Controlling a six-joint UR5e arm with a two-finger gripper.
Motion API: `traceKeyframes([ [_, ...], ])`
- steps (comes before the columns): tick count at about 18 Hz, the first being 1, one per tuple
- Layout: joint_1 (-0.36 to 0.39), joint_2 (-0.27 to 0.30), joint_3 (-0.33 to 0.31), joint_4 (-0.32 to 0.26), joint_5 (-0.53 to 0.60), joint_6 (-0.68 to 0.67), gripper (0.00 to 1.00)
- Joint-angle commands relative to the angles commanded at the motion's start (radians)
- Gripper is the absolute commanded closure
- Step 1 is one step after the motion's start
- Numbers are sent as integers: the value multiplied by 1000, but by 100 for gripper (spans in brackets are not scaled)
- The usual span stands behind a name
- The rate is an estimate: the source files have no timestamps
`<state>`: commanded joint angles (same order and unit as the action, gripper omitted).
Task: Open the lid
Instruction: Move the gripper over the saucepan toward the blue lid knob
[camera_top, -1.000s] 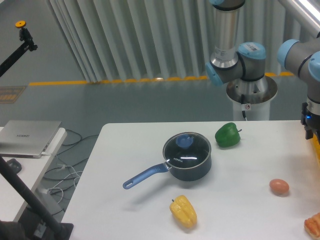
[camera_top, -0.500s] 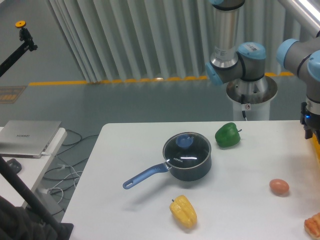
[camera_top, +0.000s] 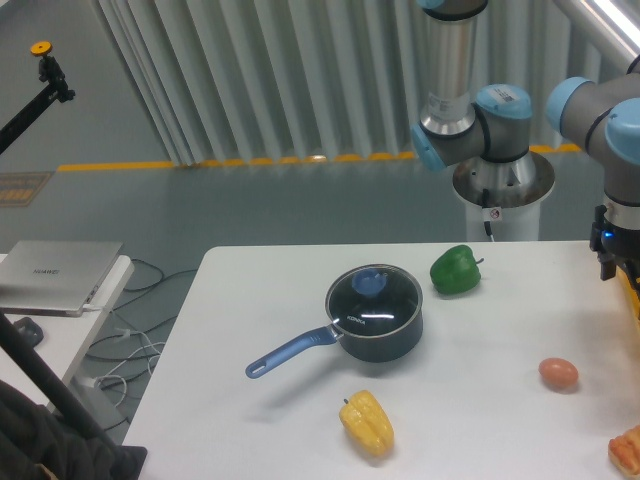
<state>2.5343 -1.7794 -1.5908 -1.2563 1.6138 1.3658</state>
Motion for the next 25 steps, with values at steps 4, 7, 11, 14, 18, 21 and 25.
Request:
traceKeyframes([
  [4, -55, 29, 5, 0, -6, -106, 0],
  [7, -91, 64, -6, -2, -26, -192, 0],
  [11, -158, 89, -9, -9, -26, -298, 0],
  [14, -192, 91, -9, -9, -25, -388, 0],
  [18, -241, 106, -20, -23, -21, -465, 0],
  [21, -293, 129, -40, -26, -23, -557, 0],
  [25, -370, 121, -46, -18, -22, -686, 0],
])
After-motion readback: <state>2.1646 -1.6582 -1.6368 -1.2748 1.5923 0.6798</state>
